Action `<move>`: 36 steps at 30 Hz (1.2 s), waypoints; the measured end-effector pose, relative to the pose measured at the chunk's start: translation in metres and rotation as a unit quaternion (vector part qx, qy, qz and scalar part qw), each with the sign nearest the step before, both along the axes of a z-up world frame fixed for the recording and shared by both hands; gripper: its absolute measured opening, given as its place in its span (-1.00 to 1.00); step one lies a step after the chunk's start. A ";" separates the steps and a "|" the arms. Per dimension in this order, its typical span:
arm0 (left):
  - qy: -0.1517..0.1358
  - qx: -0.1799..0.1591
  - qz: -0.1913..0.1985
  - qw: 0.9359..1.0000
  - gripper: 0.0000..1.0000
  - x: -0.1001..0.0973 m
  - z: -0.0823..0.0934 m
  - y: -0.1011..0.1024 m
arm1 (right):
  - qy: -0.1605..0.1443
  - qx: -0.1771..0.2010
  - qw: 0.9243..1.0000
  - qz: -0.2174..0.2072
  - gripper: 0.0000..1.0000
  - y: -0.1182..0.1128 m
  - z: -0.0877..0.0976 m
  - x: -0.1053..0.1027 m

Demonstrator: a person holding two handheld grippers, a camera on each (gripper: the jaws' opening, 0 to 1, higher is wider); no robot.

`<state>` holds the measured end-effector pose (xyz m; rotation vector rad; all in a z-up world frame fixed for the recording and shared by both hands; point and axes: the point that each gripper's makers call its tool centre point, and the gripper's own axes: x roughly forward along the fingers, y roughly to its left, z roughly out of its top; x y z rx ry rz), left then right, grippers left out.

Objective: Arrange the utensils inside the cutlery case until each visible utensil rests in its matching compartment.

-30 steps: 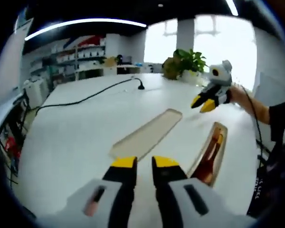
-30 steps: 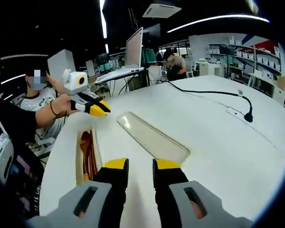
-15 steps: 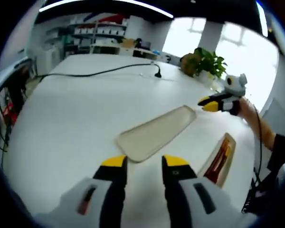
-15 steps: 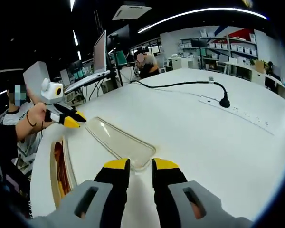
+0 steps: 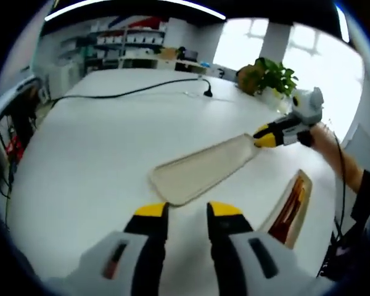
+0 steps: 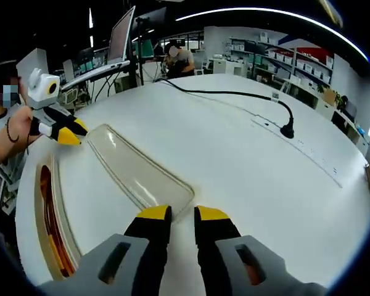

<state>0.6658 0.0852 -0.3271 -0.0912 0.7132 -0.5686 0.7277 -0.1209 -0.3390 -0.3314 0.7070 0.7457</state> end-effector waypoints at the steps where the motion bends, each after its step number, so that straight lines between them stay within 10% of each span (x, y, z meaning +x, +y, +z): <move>1: -0.002 -0.004 0.003 1.000 -0.47 0.001 0.000 0.000 | -0.001 -0.003 1.000 0.000 -0.77 0.002 -0.001 -0.002; 12: 0.023 -0.130 0.034 0.991 -0.47 0.013 0.007 -0.015 | -0.005 -0.027 1.000 -0.012 -0.84 -0.002 -0.001 -0.008; 17: 0.014 -0.230 0.064 0.971 -0.48 0.021 0.040 -0.022 | -0.014 -0.055 0.998 0.020 -0.91 -0.002 0.000 -0.008; 27: 0.059 -0.214 0.099 0.970 0.20 -0.005 0.037 -0.001 | -0.001 -0.044 0.999 -0.016 -0.94 -0.006 -0.002 -0.007; 36: 0.101 -0.266 0.111 0.952 0.42 -0.058 0.041 -0.003 | -0.006 -0.039 0.999 -0.028 -0.95 -0.005 -0.001 -0.007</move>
